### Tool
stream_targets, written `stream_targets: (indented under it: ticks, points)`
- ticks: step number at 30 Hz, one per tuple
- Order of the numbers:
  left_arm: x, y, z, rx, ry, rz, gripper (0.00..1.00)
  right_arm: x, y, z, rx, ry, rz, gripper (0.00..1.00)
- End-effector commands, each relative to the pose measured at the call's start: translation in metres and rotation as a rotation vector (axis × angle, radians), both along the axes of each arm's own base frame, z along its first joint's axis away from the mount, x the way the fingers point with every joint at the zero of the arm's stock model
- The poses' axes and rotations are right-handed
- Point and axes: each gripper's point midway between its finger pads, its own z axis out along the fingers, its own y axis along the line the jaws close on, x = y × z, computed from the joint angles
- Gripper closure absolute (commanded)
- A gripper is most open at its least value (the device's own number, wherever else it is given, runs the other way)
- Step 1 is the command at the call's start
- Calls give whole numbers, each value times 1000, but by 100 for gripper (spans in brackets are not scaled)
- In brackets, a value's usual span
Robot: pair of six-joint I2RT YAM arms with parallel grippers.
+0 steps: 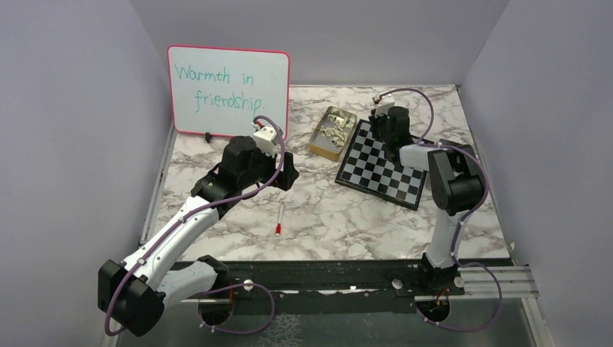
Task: Set up the chess pieces on the board
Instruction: Place the chess piece on the chessboard.
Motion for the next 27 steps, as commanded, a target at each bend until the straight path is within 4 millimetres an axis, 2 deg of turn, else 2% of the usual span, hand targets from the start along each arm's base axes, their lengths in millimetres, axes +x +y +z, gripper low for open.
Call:
stream_targets:
  ticks: [1,4,14,27]
  points:
    - [1,2,4,8,-24,11,1,5,-2,-1,-44,9,-38,94]
    - [1,3,5,7,-27,12,1,3,-8,-11,-90,64,-71,93]
    - [-1,3,7,5,-34,14,1,2,-12,-18,-91,115,-113,89]
    - [0,4,8,4,-38,16,1,7,-5,-22,-56,143,-107,85]
